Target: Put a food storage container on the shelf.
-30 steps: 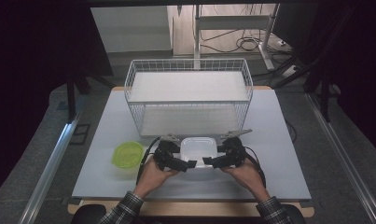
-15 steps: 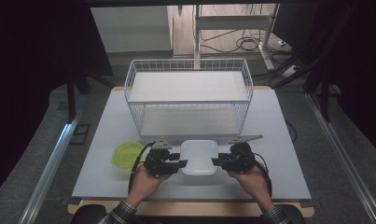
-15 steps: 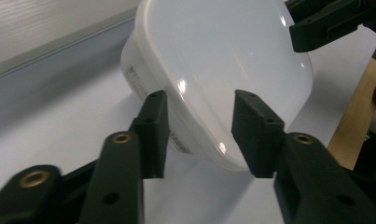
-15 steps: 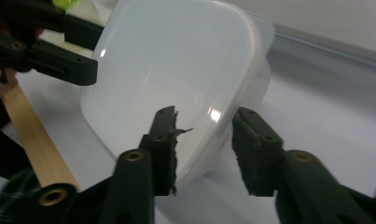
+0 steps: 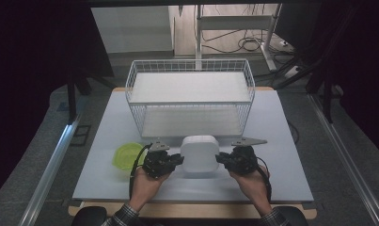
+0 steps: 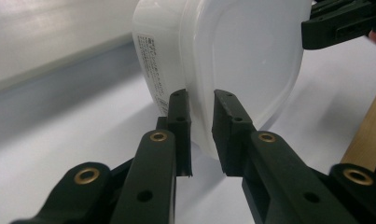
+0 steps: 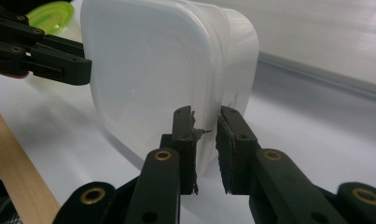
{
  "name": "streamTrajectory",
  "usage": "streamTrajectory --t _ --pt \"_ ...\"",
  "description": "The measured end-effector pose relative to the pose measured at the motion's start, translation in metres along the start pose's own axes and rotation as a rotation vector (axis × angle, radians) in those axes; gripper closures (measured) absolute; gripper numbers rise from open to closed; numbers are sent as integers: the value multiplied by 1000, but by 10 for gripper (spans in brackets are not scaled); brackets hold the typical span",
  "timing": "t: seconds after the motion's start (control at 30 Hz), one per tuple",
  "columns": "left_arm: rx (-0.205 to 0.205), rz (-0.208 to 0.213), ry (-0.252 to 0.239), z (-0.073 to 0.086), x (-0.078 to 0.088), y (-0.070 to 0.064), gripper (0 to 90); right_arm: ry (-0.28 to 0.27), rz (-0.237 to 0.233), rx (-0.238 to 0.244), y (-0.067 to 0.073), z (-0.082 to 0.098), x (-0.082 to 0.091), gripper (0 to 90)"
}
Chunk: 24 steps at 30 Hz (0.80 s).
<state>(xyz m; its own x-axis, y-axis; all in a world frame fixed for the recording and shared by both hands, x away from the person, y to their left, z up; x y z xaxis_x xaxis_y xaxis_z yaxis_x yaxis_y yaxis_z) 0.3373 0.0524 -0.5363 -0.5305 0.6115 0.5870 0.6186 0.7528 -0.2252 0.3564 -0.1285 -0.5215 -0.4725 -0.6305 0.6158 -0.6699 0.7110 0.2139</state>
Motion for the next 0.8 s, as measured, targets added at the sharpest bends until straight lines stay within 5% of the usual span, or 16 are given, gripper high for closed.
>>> streamTrajectory --t 0.8 --pt "-74 -73 -121 -65 49 6 779 -124 -43 49 16 -61 22 779"
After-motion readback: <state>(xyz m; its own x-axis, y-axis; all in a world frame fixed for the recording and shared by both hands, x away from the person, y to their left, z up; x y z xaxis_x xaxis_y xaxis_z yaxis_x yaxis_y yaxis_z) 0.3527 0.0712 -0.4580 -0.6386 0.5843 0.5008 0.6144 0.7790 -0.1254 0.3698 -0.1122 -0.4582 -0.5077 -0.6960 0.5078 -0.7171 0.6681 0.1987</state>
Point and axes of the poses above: each handheld gripper's, and its own axes: x roughly backward along the jaws, z roughly out of its underside, y roughly to its left, the point moved 9 cm from there along -x, roughly forward along the jaws, and after that the axes turned 2 degrees about -z, right-handed, at the moved point
